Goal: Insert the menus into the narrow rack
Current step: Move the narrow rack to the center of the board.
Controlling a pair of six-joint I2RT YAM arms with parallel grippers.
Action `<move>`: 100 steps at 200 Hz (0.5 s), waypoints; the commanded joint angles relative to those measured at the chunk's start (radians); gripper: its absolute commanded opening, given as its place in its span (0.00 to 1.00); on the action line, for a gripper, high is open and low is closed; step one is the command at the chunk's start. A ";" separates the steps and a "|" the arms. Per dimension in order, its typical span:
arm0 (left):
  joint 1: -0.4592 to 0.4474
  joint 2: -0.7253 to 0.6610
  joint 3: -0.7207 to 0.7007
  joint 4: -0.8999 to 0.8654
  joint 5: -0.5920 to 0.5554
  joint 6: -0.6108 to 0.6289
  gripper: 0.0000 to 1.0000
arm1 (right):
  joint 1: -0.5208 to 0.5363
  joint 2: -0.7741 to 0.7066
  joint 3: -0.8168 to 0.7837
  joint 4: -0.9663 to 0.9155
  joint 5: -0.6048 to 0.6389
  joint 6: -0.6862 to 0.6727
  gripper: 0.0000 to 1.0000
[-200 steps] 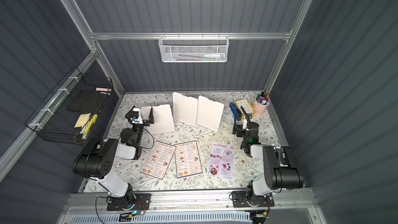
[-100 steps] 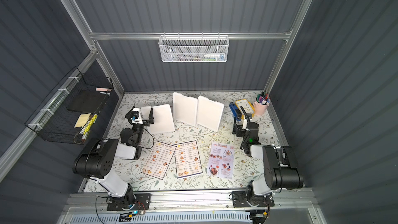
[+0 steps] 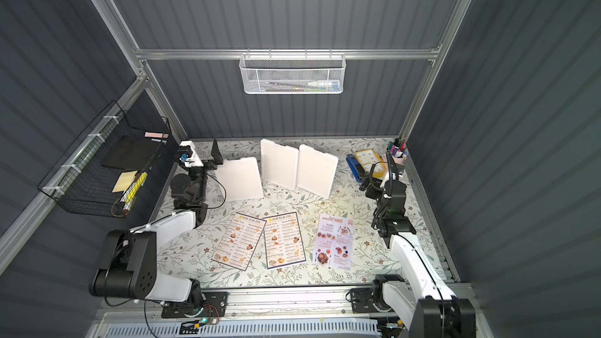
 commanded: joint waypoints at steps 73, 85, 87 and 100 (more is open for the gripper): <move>0.005 -0.630 -0.117 -0.340 -0.168 -0.486 0.99 | -0.005 -0.311 -0.067 -0.237 -0.034 0.306 0.99; 0.006 -0.657 -0.114 -0.347 -0.127 -0.465 0.99 | -0.005 -0.321 -0.103 -0.178 -0.044 0.319 0.99; 0.005 -0.661 -0.114 -0.344 -0.116 -0.454 0.99 | -0.005 -0.320 -0.110 -0.163 -0.053 0.314 0.99; 0.006 -0.670 -0.125 -0.294 -0.033 -0.407 0.99 | -0.005 -0.302 -0.152 -0.053 -0.093 0.296 0.99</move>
